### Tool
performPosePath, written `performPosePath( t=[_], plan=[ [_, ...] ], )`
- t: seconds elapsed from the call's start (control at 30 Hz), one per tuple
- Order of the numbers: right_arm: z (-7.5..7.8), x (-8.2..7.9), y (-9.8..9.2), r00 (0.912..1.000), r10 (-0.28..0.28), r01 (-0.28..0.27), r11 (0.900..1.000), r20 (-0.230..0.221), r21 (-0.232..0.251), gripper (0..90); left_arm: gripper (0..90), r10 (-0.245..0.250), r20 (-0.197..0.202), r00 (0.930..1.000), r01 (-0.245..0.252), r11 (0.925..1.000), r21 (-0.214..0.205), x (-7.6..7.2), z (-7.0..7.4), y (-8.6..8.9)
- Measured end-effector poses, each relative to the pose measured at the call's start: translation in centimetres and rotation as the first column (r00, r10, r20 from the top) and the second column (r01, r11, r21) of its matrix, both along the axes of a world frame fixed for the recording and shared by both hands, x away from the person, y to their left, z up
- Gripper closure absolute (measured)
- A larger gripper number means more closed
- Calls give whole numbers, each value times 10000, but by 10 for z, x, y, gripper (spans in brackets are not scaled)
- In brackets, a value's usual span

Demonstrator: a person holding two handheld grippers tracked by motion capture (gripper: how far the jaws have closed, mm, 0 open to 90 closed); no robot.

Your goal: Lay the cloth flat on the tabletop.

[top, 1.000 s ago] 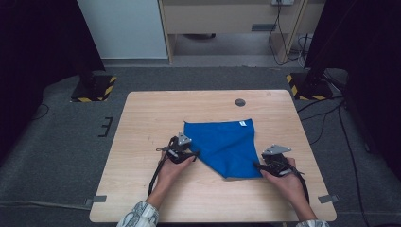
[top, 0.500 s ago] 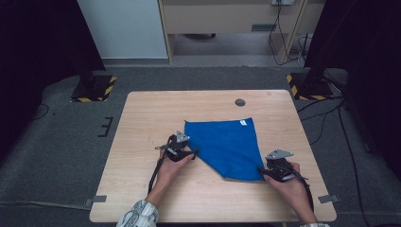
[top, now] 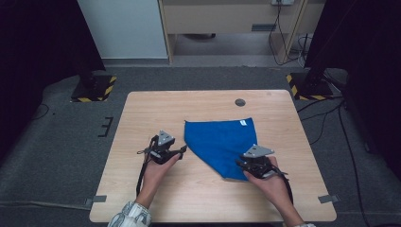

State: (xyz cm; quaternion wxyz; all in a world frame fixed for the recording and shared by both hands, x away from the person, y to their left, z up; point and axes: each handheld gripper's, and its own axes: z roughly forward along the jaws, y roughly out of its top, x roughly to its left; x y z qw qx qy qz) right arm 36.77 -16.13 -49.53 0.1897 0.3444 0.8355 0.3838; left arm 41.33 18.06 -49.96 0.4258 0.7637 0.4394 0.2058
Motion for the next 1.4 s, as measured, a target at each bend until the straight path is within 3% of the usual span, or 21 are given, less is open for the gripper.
performPosePath(
  t=[0.1,0.27,0.4,0.53,0.6,0.63,0.67,0.7,0.83,1.0,1.03,1.13,1.17,1.23,1.27,1.4],
  plan=[
    [-4,-1,17,9993,345,-345,9994,-109,12,699,367,130,-2,9999,-130,9999,-22,1,0,4],
    [-14,-2,52,9950,983,-987,9950,-199,-180,585,367,387,43,9992,-387,9992,31,2,0,11],
    [-19,-2,66,9929,1158,-1168,9924,-276,-385,536,367,435,26,9991,-435,9990,60,2,0,14],
    [-25,0,77,9915,1230,-1262,9886,-427,-821,589,368,485,78,9988,-485,9988,40,2,1,15],
    [-27,1,79,9924,1157,-1191,9887,-411,-915,686,368,503,94,9987,-503,9987,36,2,1,15],
    [-28,2,80,9926,1120,-1161,9885,-462,-968,783,369,517,106,9986,-518,9986,51,2,1,15],
    [-28,2,80,9926,1120,-1161,9885,-462,-968,783,369,517,106,9986,-518,9986,51,2,1,15],
    [-28,2,81,9913,1199,-1246,9875,-535,-967,854,370,564,119,9983,-564,9984,26,3,1,16],
    [-26,1,83,9891,1360,-1407,9859,-556,-910,884,372,633,133,9979,-633,9980,8,3,2,19],
    [-18,-4,85,9857,1519,-1548,9873,-736,-362,884,378,722,180,9972,-721,9974,-58,2,3,21],
    [-13,0,80,9855,1415,-1410,9899,-940,122,882,380,716,175,9973,-715,9974,-52,2,3,21],
    [-10,7,74,9870,1194,-1141,9920,-1072,547,882,380,697,171,9974,-696,9976,-48,2,3,21],
    [-6,18,63,9874,922,-791,9915,-1284,1034,882,383,685,155,9975,-685,9976,-45,3,3,20],
    [-5,25,57,9871,771,-597,9905,-1404,1243,883,385,632,139,9979,-631,9980,-76,3,3,19],
    [-2,40,43,9861,342,-68,9861,-1626,1662,885,389,612,139,9980,-611,9981,-80,3,3,19],
    [-7,69,13,9783,-605,952,9807,-1980,1708,885,389,382,60,9993,-382,9992,-64,4,2,13]
  ],
)
